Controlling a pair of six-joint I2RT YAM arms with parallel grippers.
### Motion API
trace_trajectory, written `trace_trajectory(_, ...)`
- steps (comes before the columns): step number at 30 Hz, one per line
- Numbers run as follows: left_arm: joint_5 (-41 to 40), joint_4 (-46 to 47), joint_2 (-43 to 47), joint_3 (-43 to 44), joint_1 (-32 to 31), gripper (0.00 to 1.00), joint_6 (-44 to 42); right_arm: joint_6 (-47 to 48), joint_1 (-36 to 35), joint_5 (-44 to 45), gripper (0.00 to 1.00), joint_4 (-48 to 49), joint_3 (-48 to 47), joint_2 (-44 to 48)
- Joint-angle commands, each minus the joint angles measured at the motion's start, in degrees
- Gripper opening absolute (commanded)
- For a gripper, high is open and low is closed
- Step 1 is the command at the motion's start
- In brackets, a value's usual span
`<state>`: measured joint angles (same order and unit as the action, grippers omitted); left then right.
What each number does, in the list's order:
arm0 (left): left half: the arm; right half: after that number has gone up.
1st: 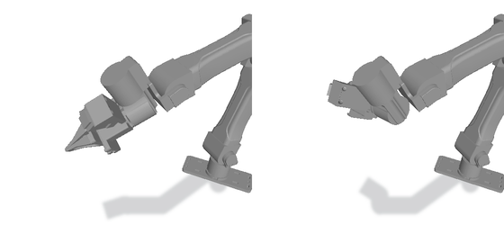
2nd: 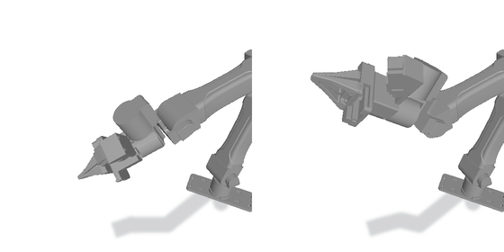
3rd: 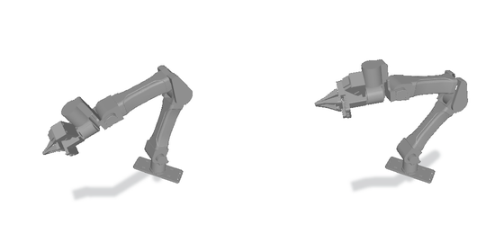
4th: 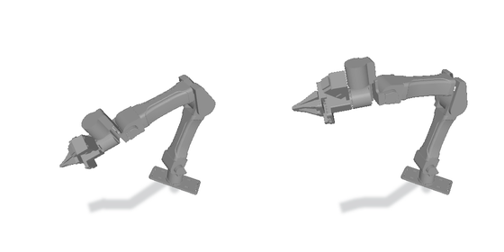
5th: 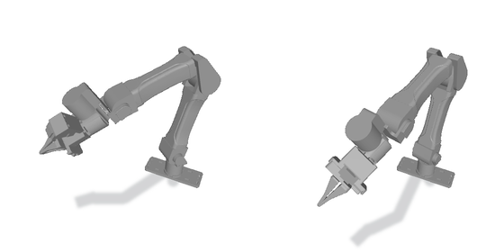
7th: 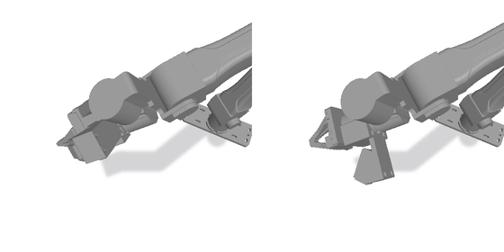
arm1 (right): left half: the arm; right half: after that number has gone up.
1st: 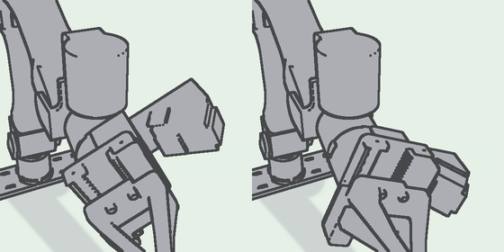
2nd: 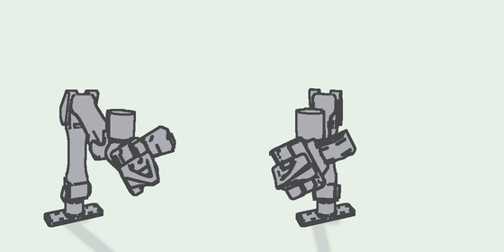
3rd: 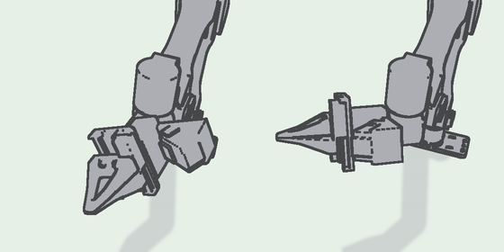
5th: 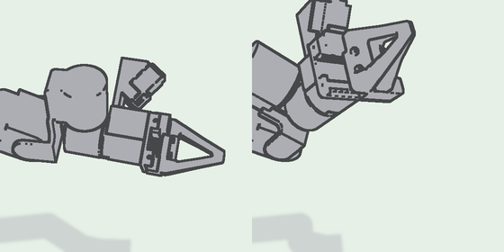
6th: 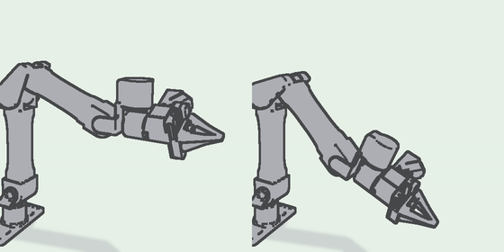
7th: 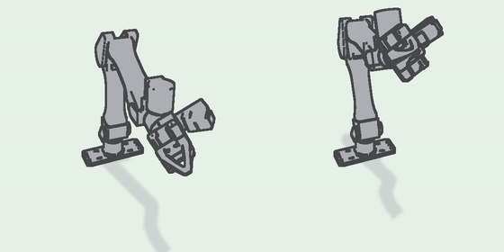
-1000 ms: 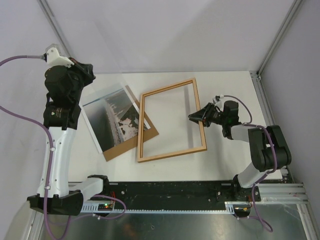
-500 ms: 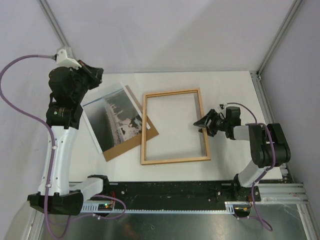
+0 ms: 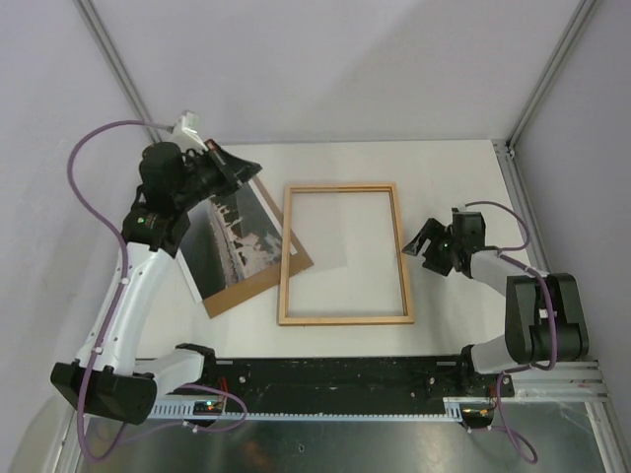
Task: Put the photo into the frame
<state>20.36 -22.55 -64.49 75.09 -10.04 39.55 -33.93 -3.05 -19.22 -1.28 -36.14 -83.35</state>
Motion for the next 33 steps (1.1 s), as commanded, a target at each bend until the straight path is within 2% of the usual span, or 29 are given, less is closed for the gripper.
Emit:
trace_trajectory(1,6.0,7.4,-0.6,-4.8,-2.1,0.0,9.2,2.1,0.3,8.5,0.78,-4.3,-3.1,3.7)
trace_trajectory(4,8.7,12.1,-0.9,-9.1,-2.6,0.0,14.8,2.0,1.0,9.4,0.7,-4.6,-3.5,5.3)
trace_trajectory(11,12.6,20.2,-3.3,-16.4,-4.5,0.0,20.2,2.6,3.4,7.4,0.39,-4.2,-4.5,5.0)
trace_trajectory(15,14.5,25.3,-4.6,-19.9,-4.7,0.0,22.5,2.9,4.3,7.2,0.29,-3.0,-4.5,3.8)
trace_trajectory(19,17.0,32.1,-6.9,-22.8,-4.8,0.0,25.6,2.7,3.7,7.8,0.23,-2.4,-5.1,2.8)
trace_trajectory(33,18.4,42.6,-15.1,-27.0,-6.4,0.0,28.7,4.0,-1.1,10.6,0.18,-2.1,-6.0,0.0)
